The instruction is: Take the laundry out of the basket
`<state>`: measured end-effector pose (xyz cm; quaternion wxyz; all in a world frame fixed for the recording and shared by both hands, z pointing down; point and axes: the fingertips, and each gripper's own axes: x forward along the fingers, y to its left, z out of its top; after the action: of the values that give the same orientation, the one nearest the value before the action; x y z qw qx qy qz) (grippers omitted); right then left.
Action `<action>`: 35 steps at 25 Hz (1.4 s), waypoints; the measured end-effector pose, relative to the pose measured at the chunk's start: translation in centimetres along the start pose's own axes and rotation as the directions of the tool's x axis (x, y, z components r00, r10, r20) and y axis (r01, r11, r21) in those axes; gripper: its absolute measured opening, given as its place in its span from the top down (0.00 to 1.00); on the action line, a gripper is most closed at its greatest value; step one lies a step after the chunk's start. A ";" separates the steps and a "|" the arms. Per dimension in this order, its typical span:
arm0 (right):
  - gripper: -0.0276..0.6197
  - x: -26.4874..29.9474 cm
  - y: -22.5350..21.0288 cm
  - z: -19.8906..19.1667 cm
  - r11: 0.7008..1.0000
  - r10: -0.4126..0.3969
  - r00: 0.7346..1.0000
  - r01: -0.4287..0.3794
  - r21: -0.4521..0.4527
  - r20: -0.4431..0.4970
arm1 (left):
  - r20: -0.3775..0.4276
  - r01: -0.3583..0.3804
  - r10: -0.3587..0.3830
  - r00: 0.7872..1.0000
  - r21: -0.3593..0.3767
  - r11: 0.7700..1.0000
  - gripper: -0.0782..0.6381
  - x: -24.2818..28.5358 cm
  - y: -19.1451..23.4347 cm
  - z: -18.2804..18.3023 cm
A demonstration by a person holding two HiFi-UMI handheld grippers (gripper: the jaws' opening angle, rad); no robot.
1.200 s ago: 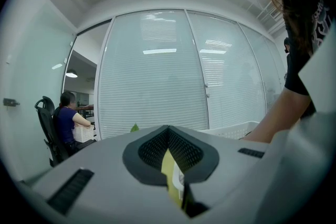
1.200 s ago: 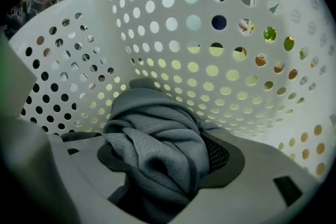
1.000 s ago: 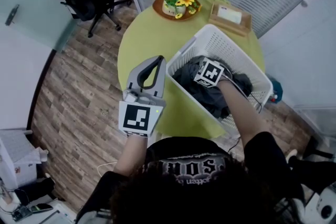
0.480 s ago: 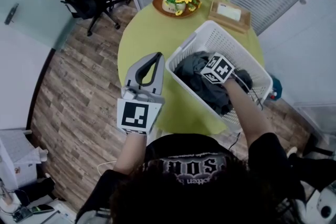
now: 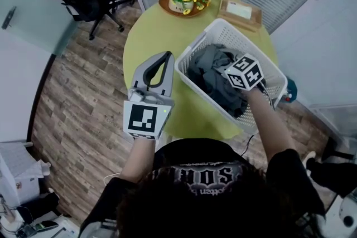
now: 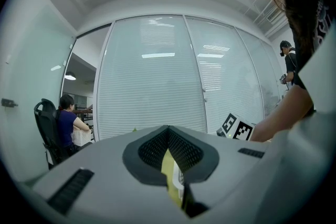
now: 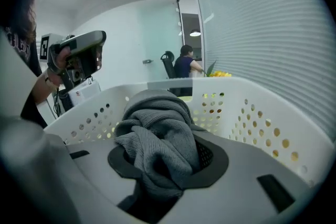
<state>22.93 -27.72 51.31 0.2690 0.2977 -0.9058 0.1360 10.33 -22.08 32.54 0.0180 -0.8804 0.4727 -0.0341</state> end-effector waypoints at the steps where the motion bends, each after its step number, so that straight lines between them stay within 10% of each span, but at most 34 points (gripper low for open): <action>1: 0.70 -0.6 0.1 0.6 1.000 -0.011 1.000 0.011 0.002 0.021 | 0.002 0.002 -0.002 1.000 0.001 1.000 0.89 0.0 0.0 0.1; 15: 0.70 -8.6 0.6 8.8 0.988 -0.152 0.944 0.143 0.051 0.294 | 0.036 0.043 -0.044 0.998 0.021 0.999 0.89 -0.4 -0.5 1.6; 35: 0.70 -12.0 3.7 17.9 0.985 -0.145 0.870 0.173 -0.016 0.471 | 0.044 -0.053 0.051 0.998 0.032 0.998 0.89 -3.4 2.2 2.4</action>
<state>21.58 -26.51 29.56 0.0614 0.3871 -0.9199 0.0115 6.84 -20.49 29.87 0.0435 -0.8679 0.4943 -0.0223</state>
